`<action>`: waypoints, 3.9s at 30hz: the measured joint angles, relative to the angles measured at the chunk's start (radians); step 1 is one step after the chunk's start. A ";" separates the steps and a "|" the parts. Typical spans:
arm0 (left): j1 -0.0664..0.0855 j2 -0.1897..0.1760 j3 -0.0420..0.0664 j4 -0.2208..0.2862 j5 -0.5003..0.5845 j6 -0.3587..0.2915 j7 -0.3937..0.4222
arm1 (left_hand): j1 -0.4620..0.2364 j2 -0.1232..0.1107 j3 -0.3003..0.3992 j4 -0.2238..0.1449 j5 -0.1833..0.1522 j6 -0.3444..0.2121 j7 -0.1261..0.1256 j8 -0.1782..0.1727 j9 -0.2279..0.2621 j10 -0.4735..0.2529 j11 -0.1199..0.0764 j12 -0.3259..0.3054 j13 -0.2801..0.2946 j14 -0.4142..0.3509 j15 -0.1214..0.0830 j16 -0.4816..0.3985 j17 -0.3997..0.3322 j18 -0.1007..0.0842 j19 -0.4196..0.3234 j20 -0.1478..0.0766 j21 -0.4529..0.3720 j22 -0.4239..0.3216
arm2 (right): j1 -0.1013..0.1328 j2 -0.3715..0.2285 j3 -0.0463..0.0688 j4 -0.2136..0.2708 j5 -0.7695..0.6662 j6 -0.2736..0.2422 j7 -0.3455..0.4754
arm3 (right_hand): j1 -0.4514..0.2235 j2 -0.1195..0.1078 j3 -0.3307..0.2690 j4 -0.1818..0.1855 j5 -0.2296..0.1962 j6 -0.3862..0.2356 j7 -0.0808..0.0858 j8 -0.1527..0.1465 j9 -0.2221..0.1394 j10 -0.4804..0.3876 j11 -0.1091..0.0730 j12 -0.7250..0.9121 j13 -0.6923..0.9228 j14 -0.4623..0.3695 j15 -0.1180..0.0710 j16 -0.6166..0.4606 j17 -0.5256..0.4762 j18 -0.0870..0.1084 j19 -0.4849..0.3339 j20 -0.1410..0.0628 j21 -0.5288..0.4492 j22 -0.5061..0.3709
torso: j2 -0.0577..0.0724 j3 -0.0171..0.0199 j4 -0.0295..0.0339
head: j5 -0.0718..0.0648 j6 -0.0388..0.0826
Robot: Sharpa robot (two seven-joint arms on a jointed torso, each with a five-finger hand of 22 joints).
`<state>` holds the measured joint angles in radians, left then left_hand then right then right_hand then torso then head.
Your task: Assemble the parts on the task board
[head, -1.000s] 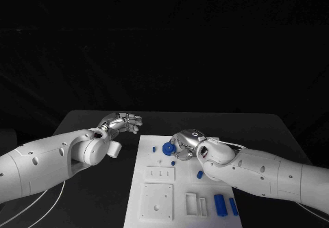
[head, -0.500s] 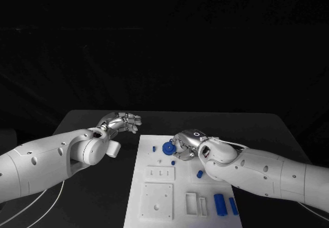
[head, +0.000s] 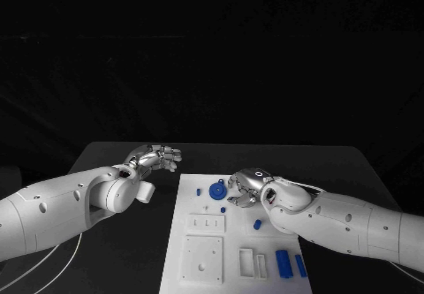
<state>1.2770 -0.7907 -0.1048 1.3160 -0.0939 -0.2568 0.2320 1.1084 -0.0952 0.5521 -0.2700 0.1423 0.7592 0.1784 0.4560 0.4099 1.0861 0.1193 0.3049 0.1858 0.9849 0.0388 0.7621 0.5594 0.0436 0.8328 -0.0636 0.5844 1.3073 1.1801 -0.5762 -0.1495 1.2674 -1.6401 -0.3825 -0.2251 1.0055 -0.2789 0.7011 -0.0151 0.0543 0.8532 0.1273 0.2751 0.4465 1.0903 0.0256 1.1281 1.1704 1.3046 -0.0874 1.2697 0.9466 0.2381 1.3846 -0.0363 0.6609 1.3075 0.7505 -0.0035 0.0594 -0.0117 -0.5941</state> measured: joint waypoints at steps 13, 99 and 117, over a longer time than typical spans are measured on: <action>0.000 -0.001 0.000 0.000 0.000 0.000 0.000 | 0.000 0.000 0.000 0.000 0.000 0.000 0.000 0.000 0.001 0.000 0.000 0.000 0.000 -0.004 -0.003 0.000 0.000 -0.006 0.000 0.000 0.000 0.001 | 0.000 -0.014 0.001 0.025 0.019 -0.048 0.000 | -0.004 0.004 0.000 0.006 0.000 0.000 0.000 0.000 0.000 0.002 0.001 0.000 0.000 0.000 0.000 0.000 0.003 0.000 0.000 0.000 0.000 0.000 | 0.000 0.0007 0.0001 | 0.001 0.002; 0.000 0.001 0.000 -0.013 -0.002 0.001 0.002 | 0.000 0.000 0.000 0.000 0.000 0.000 0.000 0.000 0.004 0.009 -0.009 0.004 0.006 -0.003 -0.003 0.000 -0.004 -0.005 0.000 0.000 0.000 0.001 | 0.039 -0.243 0.037 0.037 0.448 -0.098 0.299 | 0.028 0.070 -0.170 -0.168 0.229 -0.055 0.010 -0.005 -0.002 -0.018 0.014 0.005 0.006 -0.003 0.013 -0.020 0.025 -0.007 -0.011 -0.006 -0.004 0.000 | 0.000 0.0008 -0.0019 | -0.025 0.013; 0.000 0.001 0.000 -0.019 -0.005 0.002 0.004 | 0.000 0.000 0.000 0.000 0.000 0.000 0.000 -0.004 0.006 0.014 -0.014 0.009 0.009 -0.003 -0.004 0.000 -0.007 0.002 0.000 0.000 0.004 0.000 | 0.017 -0.293 0.037 -0.063 0.497 0.061 0.416 | 0.062 0.099 -0.241 -0.269 0.316 -0.048 0.010 -0.005 -0.010 -0.020 0.012 0.005 0.001 -0.004 0.015 -0.029 0.025 -0.007 -0.023 -0.001 -0.004 0.000 | 0.001 0.0031 -0.0003 | -0.057 0.013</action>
<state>1.2769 -0.7901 -0.1048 1.2969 -0.0989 -0.2546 0.2363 1.1084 -0.0952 0.5521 -0.2700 0.1423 0.7592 0.1784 0.4523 0.4163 1.0999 0.1054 0.3135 0.1952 0.9815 0.0353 0.7621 0.5527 0.0455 0.8328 -0.0636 0.5884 1.3078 1.1967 -0.8690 -0.1123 1.2045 -1.1434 -0.3216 0.1910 1.0674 -0.1798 0.4600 -0.2842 0.3698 0.8051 0.1370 0.2697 0.4365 1.0700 0.0372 1.1328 1.1716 1.3004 -0.0729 1.2405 0.9713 0.2307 1.3612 -0.0371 0.6571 1.3076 0.7511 -0.0005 0.0592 -0.0687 -0.5807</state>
